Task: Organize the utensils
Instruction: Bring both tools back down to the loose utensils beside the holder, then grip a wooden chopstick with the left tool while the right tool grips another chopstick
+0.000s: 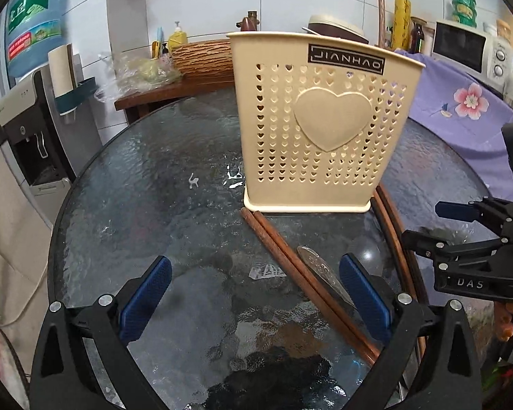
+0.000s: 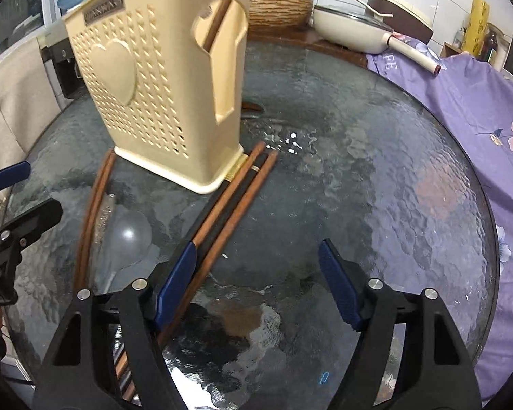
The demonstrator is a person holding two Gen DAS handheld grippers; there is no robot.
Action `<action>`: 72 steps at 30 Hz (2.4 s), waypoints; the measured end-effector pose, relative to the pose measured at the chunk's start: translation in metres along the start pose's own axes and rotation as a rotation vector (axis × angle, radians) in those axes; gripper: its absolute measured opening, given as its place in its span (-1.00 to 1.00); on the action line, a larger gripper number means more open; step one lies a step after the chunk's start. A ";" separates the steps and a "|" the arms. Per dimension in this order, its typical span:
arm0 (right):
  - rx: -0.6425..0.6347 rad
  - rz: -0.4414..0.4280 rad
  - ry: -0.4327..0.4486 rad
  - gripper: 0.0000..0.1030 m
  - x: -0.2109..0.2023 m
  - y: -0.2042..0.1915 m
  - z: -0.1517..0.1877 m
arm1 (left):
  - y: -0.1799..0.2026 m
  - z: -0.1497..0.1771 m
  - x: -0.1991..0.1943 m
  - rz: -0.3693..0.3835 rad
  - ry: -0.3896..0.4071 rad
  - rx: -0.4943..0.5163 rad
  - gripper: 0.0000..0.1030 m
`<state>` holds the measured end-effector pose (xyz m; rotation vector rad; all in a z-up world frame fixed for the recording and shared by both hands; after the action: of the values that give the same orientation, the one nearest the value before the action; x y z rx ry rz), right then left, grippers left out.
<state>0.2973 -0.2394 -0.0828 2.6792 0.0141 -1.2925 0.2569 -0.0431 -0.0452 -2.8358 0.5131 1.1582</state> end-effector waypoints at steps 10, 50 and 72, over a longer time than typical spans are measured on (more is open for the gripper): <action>-0.028 0.080 -0.037 0.42 0.005 0.031 0.007 | 0.004 0.004 0.017 -0.042 -0.059 0.057 0.83; 0.093 0.028 -0.107 -0.28 0.030 0.009 -0.028 | -0.016 -0.018 0.048 -0.059 -0.197 -0.105 -0.10; 0.058 0.017 -0.141 -0.83 0.037 -0.008 -0.047 | -0.020 -0.028 0.055 -0.074 -0.224 -0.104 -0.71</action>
<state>0.3564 -0.2269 -0.0846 2.6225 -0.0652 -1.4951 0.3188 -0.0440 -0.0645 -2.7310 0.3409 1.5039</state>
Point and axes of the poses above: each gripper's, at about its wrist camera, not at the fingertips, and x roughly the way its jaws point, y to its right, z to its underside, the point moved 3 cm from there along x, roughly the way its jaws point, and after that the axes turned 9 degrees about z, right-handed, at the moved point
